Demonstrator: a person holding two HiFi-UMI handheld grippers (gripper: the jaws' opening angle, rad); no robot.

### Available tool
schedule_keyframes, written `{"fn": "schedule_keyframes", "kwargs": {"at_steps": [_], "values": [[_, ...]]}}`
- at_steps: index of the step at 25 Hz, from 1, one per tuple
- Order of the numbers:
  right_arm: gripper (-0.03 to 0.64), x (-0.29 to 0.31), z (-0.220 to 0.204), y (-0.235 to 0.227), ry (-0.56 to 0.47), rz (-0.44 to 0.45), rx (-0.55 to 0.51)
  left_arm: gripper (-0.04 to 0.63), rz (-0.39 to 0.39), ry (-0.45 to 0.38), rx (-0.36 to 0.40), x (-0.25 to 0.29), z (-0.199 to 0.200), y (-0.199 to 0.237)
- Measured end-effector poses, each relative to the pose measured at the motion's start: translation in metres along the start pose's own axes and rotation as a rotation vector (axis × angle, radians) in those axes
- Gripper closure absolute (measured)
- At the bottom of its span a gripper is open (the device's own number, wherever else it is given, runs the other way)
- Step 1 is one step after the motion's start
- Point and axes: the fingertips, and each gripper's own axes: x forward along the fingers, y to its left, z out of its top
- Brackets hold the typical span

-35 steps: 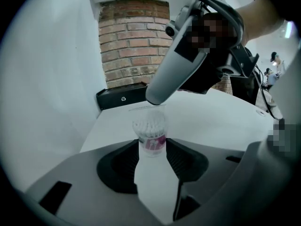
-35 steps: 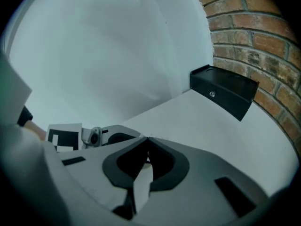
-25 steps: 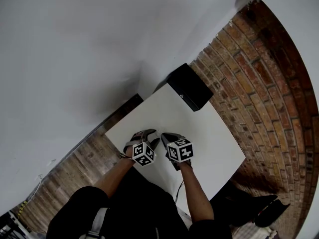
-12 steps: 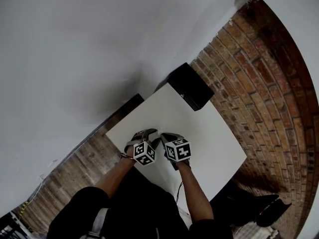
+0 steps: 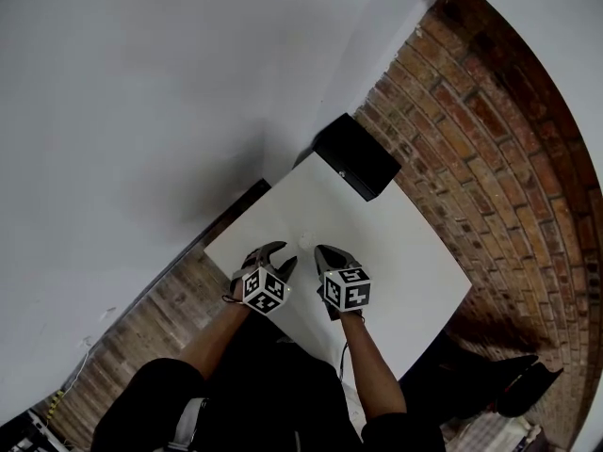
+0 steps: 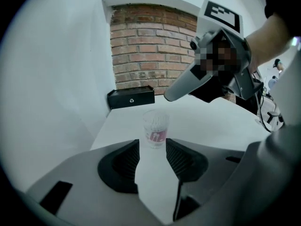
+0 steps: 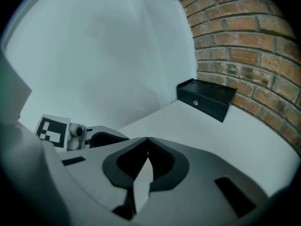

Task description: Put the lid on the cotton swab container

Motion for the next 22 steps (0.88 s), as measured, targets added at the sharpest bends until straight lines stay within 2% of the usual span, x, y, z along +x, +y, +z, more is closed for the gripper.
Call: {"fn": "schedule_keyframes", "kwargs": {"at_steps": [6,11,13,16,22], "values": [[0.595,-0.038,-0.020,0.002,-0.088,-0.084,0.022,0.416,0.032,-0.014,-0.022,-0.026,0.002,-0.016],[0.595,-0.080,-0.043,0.013,-0.171,-0.131,0.033,0.440,0.058,-0.067,-0.066,-0.058,0.014,-0.046],[0.595,-0.096,-0.054,0.021,-0.198,-0.137,0.034,0.465,0.059,-0.099,-0.086,-0.072,0.019,-0.060],[0.595,-0.122,-0.075,0.034,-0.225,-0.138,0.030,0.546,0.070,-0.146,-0.114,-0.096,0.025,-0.082],[0.595,-0.172,-0.113,0.057,-0.274,-0.158,0.008,0.578,0.066,-0.182,-0.124,-0.134,0.021,-0.126]]}}
